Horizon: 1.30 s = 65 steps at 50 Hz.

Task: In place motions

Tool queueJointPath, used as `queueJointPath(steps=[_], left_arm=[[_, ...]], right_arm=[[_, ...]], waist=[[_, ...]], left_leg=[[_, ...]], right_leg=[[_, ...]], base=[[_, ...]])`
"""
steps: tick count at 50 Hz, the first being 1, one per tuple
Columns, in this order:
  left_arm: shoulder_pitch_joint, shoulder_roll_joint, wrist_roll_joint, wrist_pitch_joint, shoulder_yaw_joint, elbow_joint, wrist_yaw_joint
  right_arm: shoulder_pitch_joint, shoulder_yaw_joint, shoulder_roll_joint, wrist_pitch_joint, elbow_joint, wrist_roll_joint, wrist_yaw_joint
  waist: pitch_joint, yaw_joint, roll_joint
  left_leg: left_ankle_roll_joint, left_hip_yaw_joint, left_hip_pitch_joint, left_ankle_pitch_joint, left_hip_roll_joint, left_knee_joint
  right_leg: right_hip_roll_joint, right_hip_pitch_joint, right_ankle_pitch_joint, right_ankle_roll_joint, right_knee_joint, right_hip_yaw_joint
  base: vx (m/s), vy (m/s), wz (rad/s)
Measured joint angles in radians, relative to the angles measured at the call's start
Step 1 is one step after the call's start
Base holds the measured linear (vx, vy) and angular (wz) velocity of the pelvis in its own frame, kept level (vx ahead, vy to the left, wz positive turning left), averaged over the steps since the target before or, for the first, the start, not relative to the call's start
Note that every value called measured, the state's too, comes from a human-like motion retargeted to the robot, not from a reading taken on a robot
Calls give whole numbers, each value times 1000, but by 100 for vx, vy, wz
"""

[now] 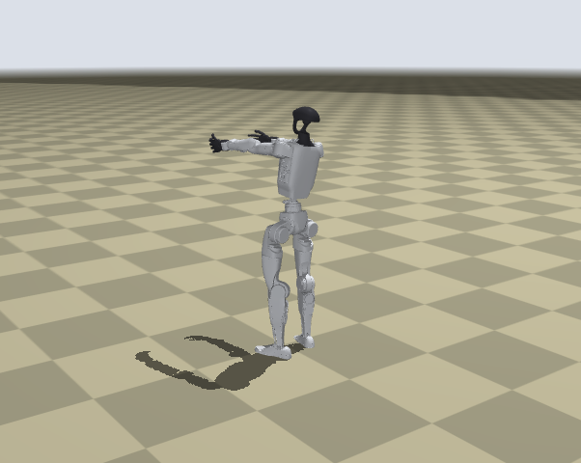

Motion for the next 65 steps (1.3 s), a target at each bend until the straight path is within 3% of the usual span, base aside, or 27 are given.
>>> queueJointPath(steps=[13,18,22,25,28,32,38,43,51,55,60,62,65], left_arm=[[87,0,100,-26,14,-37,44],[229,-8,192,-70,59,-88,6],[344,-11,196,-48,92,-38,-31],[437,-4,206,-41,89,16,5],[565,-3,235,-34,102,71,24],[735,-9,301,1,128,123,14],[974,-32,441,64,170,142,13],[1140,-65,530,10,117,142,14],[1432,-240,536,-63,128,142,77],[1537,-354,408,-80,218,142,113],[1549,-430,211,-98,356,142,94],[1526,-401,220,-99,325,142,97],[1473,-343,288,-104,275,142,129]], right_arm=[[108,-26,29,-27,-88,-2,-6],[325,-49,54,-99,-217,-170,-59],[497,-100,80,-138,-207,-348,-88],[595,-144,108,-99,-123,-421,-73],[706,-177,127,-4,-13,-485,28],[882,-158,128,49,57,-623,132],[1144,-145,129,101,141,-790,117],[1304,-189,143,184,234,-716,92],[1502,-229,179,198,267,-539,131],[1532,-264,199,199,241,-592,142],[1513,-273,195,168,198,-514,108],[1471,-253,186,173,204,-453,39],[1390,-224,174,190,231,-405,-48]], waist=[[-5,-6,2],[-13,-17,10],[8,-24,14],[28,-28,14],[62,-35,8],[118,-44,-3],[225,-65,-16],[259,-76,-12],[245,-52,-1],[278,-151,3],[302,-314,11],[313,-270,3],[276,-70,0]], left_leg=[[-1,5,9,0,0,-3],[-1,4,24,1,-2,-6],[0,0,45,2,-2,-7],[0,-1,57,3,-2,-8],[0,-1,68,4,-5,-9],[-1,-5,78,7,-9,-9],[-1,-16,92,18,-12,-3],[-4,-16,72,24,-9,-1],[-10,44,51,17,6,-3],[-8,-36,57,7,3,7],[6,-196,29,27,-19,14],[15,-151,34,52,-23,0],[-8,41,62,21,13,-1]], right_leg=[[2,0,3,-3,2,7],[1,11,6,-4,3,7],[2,30,7,-5,5,4],[2,40,9,-5,6,3],[-1,50,12,-6,5,4],[-6,65,14,-6,3,-1],[-12,100,15,-5,-2,-17],[-15,84,20,-2,-4,-18],[-8,27,21,3,10,52],[-20,50,24,9,9,-22],[-28,71,50,-5,-11,-182],[-9,75,61,-20,-28,-140],[-12,42,28,12,10,50]], base=[[1,0,0],[10,6,-1],[1,2,0],[-2,0,-1],[-7,-1,-1],[0,0,0],[-2,-4,9],[0,-1,2],[2,0,-38],[-2,0,92],[-3,2,150],[-3,2,-145],[-7,2,-238]])
